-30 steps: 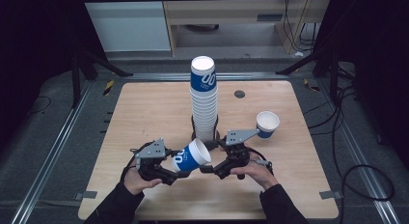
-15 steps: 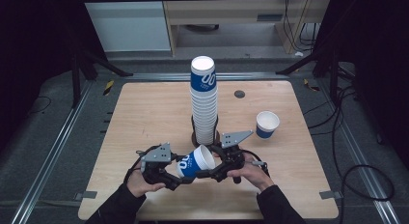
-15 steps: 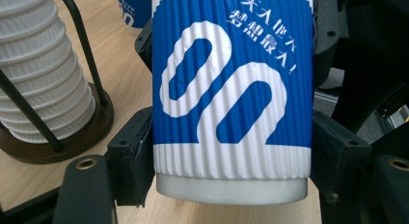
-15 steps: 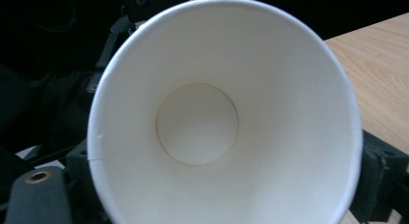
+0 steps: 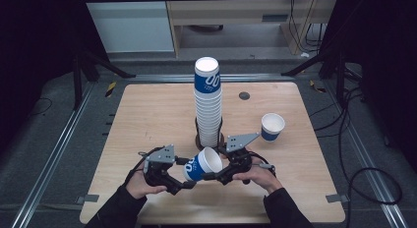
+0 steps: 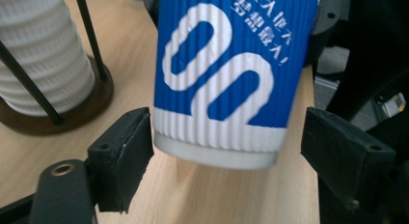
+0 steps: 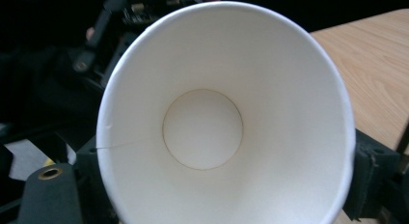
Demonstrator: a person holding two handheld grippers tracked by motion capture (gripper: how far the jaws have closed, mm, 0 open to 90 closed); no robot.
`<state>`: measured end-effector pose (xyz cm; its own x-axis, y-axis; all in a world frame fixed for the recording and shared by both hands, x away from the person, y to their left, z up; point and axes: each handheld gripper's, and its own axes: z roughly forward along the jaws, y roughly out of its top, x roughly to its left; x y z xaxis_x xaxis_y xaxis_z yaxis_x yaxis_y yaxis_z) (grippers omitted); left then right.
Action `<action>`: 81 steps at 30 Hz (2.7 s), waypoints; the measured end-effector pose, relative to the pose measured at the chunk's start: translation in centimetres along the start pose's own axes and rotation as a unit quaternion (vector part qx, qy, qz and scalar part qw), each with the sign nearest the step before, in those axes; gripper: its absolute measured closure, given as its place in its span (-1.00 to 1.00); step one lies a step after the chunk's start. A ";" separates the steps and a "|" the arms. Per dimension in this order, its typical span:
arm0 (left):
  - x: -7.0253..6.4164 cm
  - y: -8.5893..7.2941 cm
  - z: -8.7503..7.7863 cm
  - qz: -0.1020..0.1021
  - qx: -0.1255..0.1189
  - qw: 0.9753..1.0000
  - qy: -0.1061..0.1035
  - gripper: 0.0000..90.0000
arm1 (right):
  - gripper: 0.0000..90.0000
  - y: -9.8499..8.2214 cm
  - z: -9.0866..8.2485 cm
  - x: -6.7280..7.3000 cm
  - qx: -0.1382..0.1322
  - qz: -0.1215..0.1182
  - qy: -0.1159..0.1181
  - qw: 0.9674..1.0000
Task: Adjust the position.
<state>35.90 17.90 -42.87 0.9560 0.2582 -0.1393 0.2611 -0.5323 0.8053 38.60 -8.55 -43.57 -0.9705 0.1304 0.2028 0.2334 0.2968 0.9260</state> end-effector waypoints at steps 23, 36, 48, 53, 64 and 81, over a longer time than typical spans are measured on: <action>-0.4 -0.6 2.3 0.018 0.084 0.996 -0.018 -0.40 | -0.71 -0.5 2.6 1.2 0.098 -0.050 0.010 0.994; 1.1 -0.6 -0.6 -0.019 -0.015 0.999 0.041 -0.40 | -0.83 0.3 0.0 -0.1 -0.001 -0.006 -0.052 0.999; -0.2 0.1 0.0 -0.012 -0.052 0.997 0.056 -0.40 | -0.76 0.6 0.7 0.3 -0.050 0.013 -0.019 0.998; -0.5 0.2 0.3 -0.009 -0.054 0.997 0.054 -0.40 | -0.72 0.7 1.3 0.5 -0.063 0.023 -0.004 0.998; -0.9 0.3 0.7 -0.007 -0.050 0.997 0.050 -0.40 | -0.53 0.4 1.8 0.5 -0.061 0.027 0.006 0.998; 1.4 -1.0 -0.9 -0.052 -0.038 0.994 0.091 -0.49 | -0.53 1.3 -2.3 0.1 -0.089 0.004 -0.086 0.992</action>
<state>36.92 19.47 -43.35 0.8826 0.4539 -0.1223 0.3389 -0.4343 0.8346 38.65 -10.38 -41.63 -0.9404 0.2958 0.1676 0.2120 0.1251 0.9692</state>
